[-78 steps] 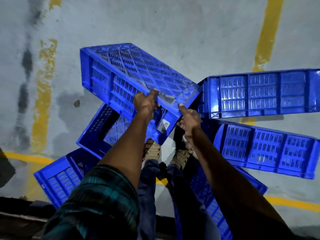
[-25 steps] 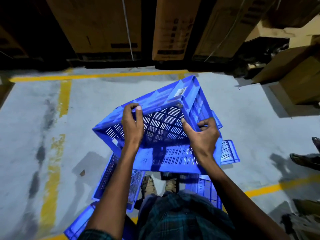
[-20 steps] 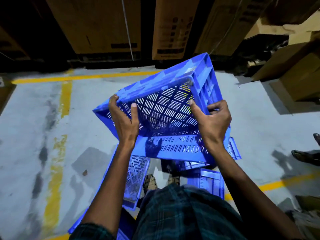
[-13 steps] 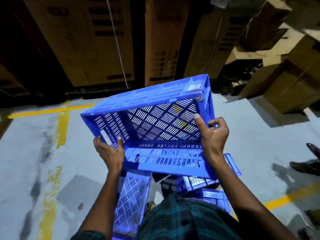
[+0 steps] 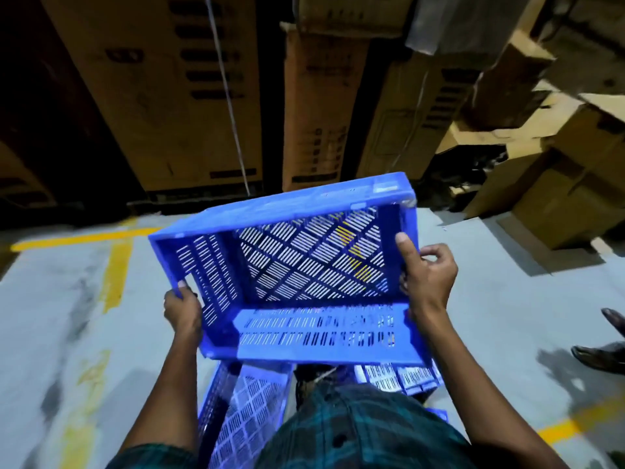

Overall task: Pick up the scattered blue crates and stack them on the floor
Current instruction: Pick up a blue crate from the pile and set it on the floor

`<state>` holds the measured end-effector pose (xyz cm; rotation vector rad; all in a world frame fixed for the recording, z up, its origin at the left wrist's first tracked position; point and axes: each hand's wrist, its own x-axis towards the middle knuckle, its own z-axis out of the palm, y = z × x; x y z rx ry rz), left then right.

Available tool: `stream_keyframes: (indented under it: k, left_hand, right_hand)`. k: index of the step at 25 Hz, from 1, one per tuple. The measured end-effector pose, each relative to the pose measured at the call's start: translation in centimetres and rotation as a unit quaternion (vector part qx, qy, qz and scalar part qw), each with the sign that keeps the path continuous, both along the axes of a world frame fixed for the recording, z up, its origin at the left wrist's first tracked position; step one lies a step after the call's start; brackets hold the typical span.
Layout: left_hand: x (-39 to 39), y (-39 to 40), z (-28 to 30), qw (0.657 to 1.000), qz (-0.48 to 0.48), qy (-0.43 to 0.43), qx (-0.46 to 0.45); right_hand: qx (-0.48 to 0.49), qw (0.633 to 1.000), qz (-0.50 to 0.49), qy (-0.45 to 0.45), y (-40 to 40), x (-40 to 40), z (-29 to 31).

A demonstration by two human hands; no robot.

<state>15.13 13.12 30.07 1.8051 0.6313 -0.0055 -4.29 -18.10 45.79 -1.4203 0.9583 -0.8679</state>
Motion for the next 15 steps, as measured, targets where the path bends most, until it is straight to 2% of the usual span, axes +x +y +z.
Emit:
stream_keyframes:
  k: [4, 9, 15]
  left_hand:
    - [0.2, -1.5, 0.3, 0.998, 0.066, 0.019, 0.005]
    - [2.3, -3.3, 1.1, 0.992, 0.119, 0.028, 0.041]
    - [8.3, -8.7, 8.2, 0.979, 0.163, -0.057, 0.106]
  right_hand:
    - [-0.056, 0.997, -0.028, 0.049, -3.3, 3.6, -1.9]
    - [-0.107, 0.989, -0.014, 0.098, -6.3, 7.4, -3.8]
    - [-0.144, 0.97, 0.061, 0.186, -11.6, 11.6, -4.4]
